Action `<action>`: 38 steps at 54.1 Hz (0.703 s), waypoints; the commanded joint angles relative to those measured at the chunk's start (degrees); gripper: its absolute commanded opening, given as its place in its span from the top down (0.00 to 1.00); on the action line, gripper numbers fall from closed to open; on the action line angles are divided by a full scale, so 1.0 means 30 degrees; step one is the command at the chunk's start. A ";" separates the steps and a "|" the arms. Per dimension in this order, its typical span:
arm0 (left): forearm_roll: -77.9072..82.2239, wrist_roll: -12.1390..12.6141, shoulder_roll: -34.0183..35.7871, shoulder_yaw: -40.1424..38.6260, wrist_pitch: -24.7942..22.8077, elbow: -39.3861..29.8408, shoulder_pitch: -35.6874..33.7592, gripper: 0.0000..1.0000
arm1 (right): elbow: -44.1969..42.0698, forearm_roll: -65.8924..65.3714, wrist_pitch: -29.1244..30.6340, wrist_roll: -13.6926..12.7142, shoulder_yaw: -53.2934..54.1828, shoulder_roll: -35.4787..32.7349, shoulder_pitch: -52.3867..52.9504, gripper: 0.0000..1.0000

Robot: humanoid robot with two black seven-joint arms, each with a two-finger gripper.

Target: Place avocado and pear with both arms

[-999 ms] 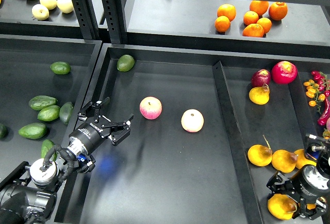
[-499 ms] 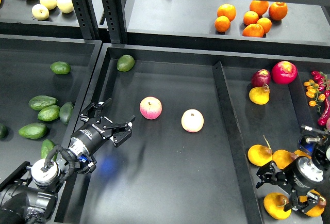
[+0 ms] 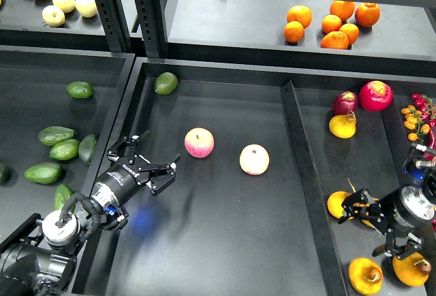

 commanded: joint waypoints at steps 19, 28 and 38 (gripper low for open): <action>0.0000 0.0000 0.0000 0.0071 0.0000 0.0005 -0.0001 0.01 | 0.0035 0.3905 0.0000 -0.0001 0.5725 -0.0621 -0.2310 0.01; 0.0000 0.0000 0.0000 0.0071 0.0000 0.0122 -0.0001 0.01 | 0.0328 0.4872 0.0000 -0.0001 1.0323 -0.0387 -0.5238 0.01; 0.0000 0.0000 0.0000 0.0159 0.0000 0.0093 0.0087 0.01 | 0.0416 0.5605 0.0000 -0.0001 1.5951 0.0813 -0.9459 0.01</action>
